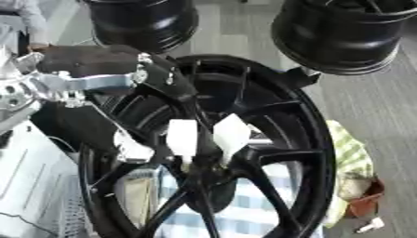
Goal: Pull the pin out of the wheel hub.
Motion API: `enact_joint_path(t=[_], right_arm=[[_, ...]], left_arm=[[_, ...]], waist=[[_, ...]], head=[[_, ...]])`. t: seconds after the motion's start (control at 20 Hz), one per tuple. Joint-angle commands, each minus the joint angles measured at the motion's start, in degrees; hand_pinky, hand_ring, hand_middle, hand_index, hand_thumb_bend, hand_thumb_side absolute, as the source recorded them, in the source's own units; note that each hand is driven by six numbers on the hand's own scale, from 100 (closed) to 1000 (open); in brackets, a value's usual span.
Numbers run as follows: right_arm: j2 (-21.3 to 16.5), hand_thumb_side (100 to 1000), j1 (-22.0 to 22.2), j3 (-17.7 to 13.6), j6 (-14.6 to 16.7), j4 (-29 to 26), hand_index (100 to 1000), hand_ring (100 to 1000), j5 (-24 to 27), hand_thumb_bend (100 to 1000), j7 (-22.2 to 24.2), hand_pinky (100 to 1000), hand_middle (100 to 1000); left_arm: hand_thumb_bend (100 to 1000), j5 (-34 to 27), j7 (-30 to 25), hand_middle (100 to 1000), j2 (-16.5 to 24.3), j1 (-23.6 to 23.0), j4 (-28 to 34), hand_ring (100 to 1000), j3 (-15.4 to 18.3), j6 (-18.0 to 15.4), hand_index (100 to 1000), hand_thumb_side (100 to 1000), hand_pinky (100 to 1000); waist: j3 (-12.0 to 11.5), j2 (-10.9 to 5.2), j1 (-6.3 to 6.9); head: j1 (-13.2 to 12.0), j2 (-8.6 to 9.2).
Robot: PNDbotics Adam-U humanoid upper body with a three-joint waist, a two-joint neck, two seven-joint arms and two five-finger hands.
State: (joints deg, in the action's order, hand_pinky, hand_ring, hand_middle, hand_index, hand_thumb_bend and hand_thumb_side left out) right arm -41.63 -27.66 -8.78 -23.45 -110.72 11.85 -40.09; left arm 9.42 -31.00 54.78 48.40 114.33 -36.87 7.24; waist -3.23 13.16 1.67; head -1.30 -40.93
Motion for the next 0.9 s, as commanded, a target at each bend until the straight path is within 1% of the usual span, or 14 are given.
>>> enact_joint_path(t=[0.05,0.35,0.55,0.9], right_arm=[[-1.3,330,-0.4,-0.1,-1.2,-0.2,714,615,0.8,180,-1.4,730,626],[-1.2,336,-0.2,0.1,-1.1,0.1,714,615,1.2,177,-1.3,729,626],[-1.1,338,0.0,0.2,-1.0,0.1,713,615,1.3,175,-1.3,729,626],[-0.9,346,0.4,0.1,-0.7,0.3,714,615,1.8,170,-1.5,730,627]], left_arm=[[485,2.0,-0.1,777,0.7,0.7,0.3,855,-0.6,2.4,892,647,858],[498,4.1,-1.7,776,-0.4,3.0,0.3,852,-2.7,8.1,890,659,856],[506,5.1,-2.6,789,-1.7,4.5,0.3,863,-3.5,12.1,901,652,866],[520,7.2,-3.6,807,-3.7,4.9,0.3,879,-4.2,15.6,915,643,884]], waist=[[-0.1,-0.75,-0.09],[-0.5,-0.71,0.23],[-0.6,-0.72,0.45],[-0.5,-0.52,0.51]], head=[[0.0,0.78],[-0.2,1.0],[-0.4,1.33],[-0.6,1.93]])
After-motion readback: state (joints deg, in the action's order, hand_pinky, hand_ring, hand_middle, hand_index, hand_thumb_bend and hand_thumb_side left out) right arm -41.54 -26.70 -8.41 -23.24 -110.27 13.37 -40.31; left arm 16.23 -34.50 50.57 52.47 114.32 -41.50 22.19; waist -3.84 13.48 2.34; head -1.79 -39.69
